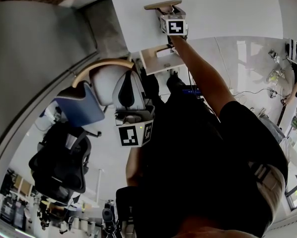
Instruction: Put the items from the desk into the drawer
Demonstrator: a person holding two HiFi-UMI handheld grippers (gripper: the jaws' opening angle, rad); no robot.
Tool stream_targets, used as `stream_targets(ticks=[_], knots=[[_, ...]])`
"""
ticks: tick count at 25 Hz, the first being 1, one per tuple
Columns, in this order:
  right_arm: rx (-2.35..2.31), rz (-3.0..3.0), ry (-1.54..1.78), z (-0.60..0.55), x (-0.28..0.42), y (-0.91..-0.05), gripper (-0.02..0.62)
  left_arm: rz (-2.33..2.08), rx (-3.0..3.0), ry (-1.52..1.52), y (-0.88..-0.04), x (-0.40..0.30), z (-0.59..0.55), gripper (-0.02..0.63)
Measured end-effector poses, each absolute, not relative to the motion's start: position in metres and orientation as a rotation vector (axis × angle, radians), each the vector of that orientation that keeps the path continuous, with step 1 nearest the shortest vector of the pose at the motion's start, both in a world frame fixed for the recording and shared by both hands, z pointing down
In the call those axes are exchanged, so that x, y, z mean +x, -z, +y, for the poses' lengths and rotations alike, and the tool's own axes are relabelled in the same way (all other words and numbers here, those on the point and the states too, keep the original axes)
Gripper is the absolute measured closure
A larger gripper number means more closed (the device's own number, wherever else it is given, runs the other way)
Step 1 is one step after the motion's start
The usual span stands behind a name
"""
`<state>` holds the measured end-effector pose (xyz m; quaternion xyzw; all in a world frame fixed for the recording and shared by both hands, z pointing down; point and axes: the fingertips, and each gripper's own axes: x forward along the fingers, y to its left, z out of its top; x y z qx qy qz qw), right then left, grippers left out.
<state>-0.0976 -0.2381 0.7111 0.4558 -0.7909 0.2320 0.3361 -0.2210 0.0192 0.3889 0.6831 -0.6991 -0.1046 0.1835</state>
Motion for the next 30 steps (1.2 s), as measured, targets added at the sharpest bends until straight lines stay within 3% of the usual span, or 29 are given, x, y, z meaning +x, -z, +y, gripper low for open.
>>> stream_targets(ticks=[15,30], knots=[[1.031,-2.106,-0.644,-0.223,-0.091,-0.705,0.304,-1.979,1.953,0.299,-0.38,-0.196,0.03,0.598],[0.98,-2.231,-0.607,-0.171,-0.033,-0.641,0.304,-1.933,2.036,0.32,-0.369,-0.147,0.05,0.598]])
